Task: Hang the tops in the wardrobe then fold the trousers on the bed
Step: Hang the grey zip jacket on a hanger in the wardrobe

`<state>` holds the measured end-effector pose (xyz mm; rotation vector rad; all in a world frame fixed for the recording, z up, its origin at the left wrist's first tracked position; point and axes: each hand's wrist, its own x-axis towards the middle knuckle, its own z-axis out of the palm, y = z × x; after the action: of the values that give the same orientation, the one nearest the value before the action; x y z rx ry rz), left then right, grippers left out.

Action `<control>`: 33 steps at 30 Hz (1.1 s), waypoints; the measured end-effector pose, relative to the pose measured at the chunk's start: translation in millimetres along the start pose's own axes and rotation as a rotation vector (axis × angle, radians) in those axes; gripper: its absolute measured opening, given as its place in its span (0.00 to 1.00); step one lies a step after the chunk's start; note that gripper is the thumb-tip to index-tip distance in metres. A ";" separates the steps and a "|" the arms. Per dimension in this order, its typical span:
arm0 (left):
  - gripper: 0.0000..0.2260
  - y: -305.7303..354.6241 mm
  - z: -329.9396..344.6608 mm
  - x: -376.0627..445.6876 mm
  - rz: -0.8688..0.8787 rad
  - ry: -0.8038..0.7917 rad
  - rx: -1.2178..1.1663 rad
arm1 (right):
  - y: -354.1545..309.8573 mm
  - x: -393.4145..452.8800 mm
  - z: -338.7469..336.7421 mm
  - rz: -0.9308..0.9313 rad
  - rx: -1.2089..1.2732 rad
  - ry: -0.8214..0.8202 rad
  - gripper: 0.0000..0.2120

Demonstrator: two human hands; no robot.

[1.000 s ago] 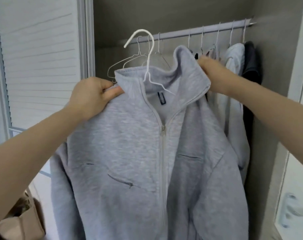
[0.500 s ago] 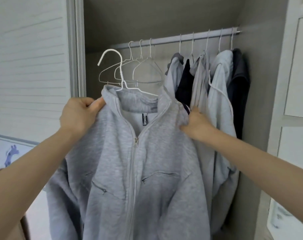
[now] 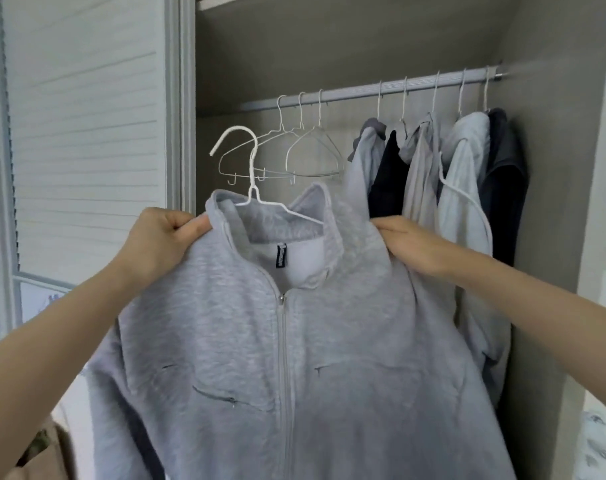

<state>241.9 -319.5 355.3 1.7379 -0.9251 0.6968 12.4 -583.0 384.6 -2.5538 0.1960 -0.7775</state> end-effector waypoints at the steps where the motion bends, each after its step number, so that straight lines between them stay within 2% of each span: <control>1: 0.28 -3.8 -1.3 -3.3 -0.016 0.010 -0.012 | 0.0 1.1 2.4 -0.003 0.007 -0.051 0.14; 6: 0.26 -4.6 3.8 -14.0 -0.037 0.006 0.045 | -5.8 -3.7 15.2 -0.050 0.066 -0.137 0.10; 9: 0.26 8.1 14.7 -17.9 0.065 -0.031 0.110 | -14.1 -1.9 25.0 -0.130 -0.024 -0.117 0.10; 11: 0.26 15.3 20.5 -18.9 0.123 -0.082 0.097 | -19.4 1.5 26.3 -0.158 -0.017 -0.103 0.15; 12: 0.26 15.3 20.1 -17.5 0.126 -0.104 0.079 | -20.2 2.9 23.9 -0.128 0.058 -0.091 0.17; 16: 0.27 -16.7 -3.4 -8.7 0.046 -0.118 0.100 | -5.3 0.8 8.7 0.065 0.417 0.054 0.09; 24: 0.24 -53.3 9.2 -16.9 -0.064 -0.112 0.062 | 17.4 -18.3 6.9 0.194 0.461 -0.003 0.10; 26: 0.24 -57.1 15.9 -18.9 -0.032 -0.126 0.115 | 25.5 -24.1 11.3 0.228 0.531 0.024 0.10; 30: 0.21 -41.5 35.0 -5.8 0.157 -0.178 0.220 | 18.5 -24.7 18.5 0.244 0.638 0.082 0.08; 33: 0.19 -51.6 39.4 7.4 0.091 -0.193 0.100 | 6.8 -24.6 15.1 0.342 0.723 0.046 0.12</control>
<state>290.5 -348.3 322.4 1.8852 -1.1244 0.6512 0.4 -576.7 358.3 -1.7636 0.2935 -0.6253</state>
